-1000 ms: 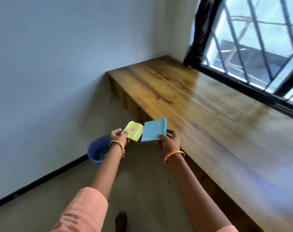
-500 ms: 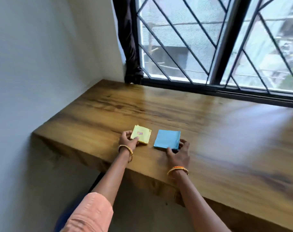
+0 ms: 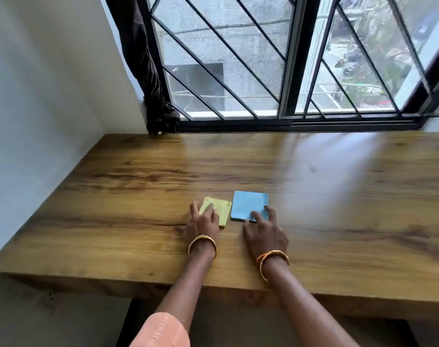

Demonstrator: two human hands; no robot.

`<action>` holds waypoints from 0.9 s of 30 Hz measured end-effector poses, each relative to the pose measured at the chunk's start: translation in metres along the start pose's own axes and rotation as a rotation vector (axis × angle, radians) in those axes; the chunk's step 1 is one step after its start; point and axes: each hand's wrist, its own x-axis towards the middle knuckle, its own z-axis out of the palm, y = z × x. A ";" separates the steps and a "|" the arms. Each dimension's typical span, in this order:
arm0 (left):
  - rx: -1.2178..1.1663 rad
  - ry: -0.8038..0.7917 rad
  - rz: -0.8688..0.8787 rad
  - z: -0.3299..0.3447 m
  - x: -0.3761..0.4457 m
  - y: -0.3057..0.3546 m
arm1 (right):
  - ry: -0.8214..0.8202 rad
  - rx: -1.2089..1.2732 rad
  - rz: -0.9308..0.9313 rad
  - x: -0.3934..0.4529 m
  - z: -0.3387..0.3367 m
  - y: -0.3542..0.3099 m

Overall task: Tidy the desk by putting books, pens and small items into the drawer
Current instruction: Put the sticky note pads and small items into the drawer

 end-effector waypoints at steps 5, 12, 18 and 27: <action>0.028 -0.008 -0.083 -0.003 0.009 0.007 | 0.051 0.000 0.031 0.001 -0.001 -0.002; 0.045 0.004 -0.110 0.000 0.020 0.001 | 0.043 0.001 0.017 0.002 -0.002 0.000; -0.030 0.087 -0.094 -0.002 0.004 -0.004 | 0.111 0.068 -0.042 -0.007 0.004 0.007; -0.219 0.299 0.054 -0.011 -0.094 -0.034 | 0.226 0.400 -0.459 -0.074 0.006 0.009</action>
